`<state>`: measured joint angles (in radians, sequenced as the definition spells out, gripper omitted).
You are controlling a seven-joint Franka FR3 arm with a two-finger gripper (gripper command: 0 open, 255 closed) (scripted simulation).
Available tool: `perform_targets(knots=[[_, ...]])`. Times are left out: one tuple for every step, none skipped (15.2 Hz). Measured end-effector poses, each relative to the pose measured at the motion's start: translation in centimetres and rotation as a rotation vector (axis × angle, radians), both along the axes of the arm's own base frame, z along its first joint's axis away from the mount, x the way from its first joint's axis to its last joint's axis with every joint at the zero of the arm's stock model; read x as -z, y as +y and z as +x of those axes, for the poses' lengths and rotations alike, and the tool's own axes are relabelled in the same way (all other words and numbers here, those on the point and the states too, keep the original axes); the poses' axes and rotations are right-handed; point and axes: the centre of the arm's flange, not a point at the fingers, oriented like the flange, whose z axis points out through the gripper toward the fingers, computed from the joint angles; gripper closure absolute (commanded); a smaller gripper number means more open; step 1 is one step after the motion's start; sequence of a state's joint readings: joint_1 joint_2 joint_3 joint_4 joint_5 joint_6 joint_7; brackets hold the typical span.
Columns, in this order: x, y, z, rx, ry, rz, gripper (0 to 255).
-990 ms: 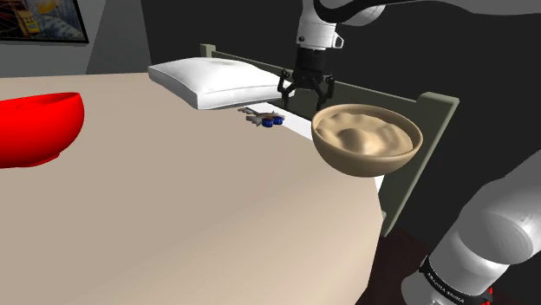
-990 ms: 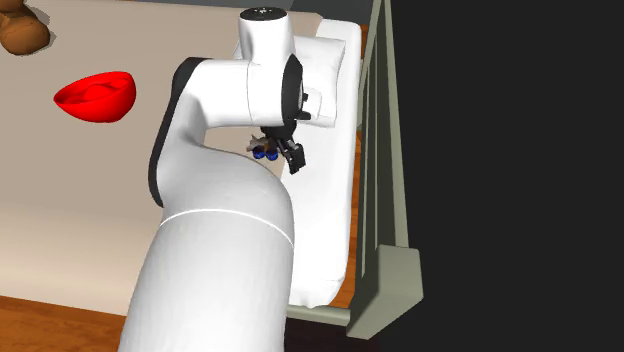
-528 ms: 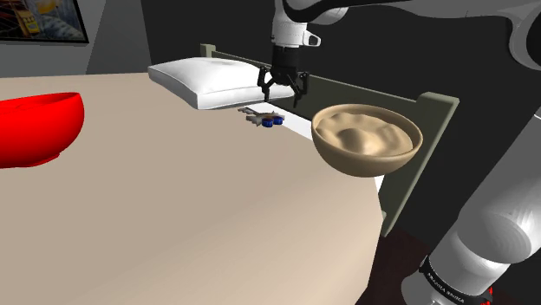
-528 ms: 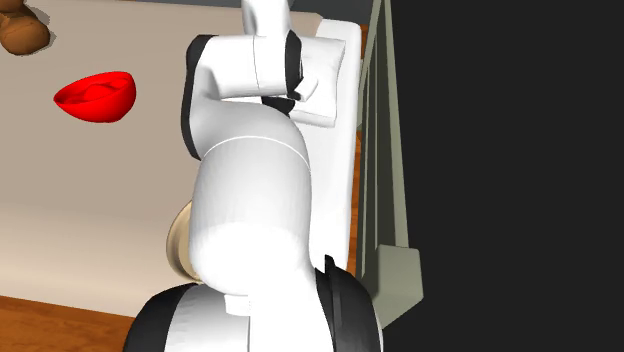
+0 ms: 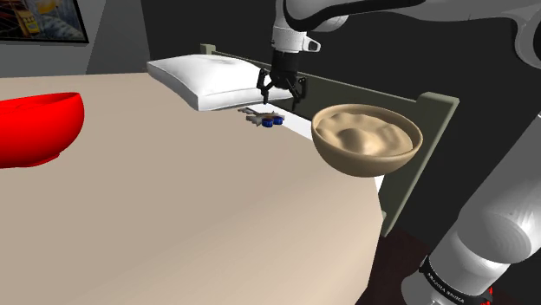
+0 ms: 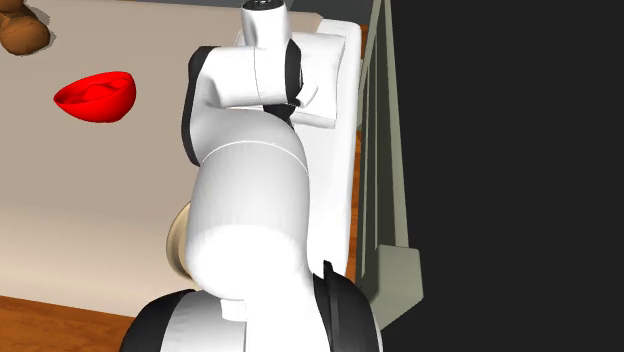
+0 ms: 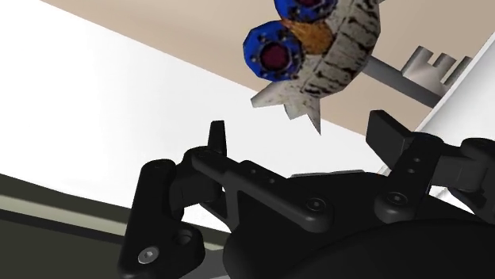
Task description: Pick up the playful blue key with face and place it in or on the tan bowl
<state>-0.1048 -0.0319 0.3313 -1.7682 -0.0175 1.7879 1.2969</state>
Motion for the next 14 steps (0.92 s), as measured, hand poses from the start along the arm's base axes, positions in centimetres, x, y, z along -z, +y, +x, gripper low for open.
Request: perform_targets(knots=[[0.2, 0.0, -0.1, 0.001, 0.0, 0.0, 0], [0.8, 0.2, 0.2, 0.001, 0.009, 0.001, 0], [1.3, 0.0, 0.3, 0.001, 0.018, 0.001, 0], [1.7, 0.0, 0.4, 0.0, 0.028, 0.0, 0], [1.9, 0.1, 0.5, -0.001, 0.032, 0.001, 0], [2.0, 0.1, 0.5, -0.002, 0.035, 0.001, 255], [2.1, 0.0, 0.6, -0.001, 0.036, 0.001, 255], [2.2, -0.1, 0.6, -0.001, 0.038, 0.0, 255], [2.2, -0.1, 0.7, -0.001, 0.039, 0.0, 255], [2.3, -0.1, 0.7, 0.0, 0.04, 0.0, 255], [2.3, -0.1, 0.7, 0.0, 0.04, 0.0, 255], [2.3, -0.1, 0.7, 0.0, 0.04, 0.0, 255], [2.3, -0.1, 0.7, 0.0, 0.04, 0.0, 255], [2.3, -0.1, 0.7, 0.0, 0.04, 0.0, 255]])
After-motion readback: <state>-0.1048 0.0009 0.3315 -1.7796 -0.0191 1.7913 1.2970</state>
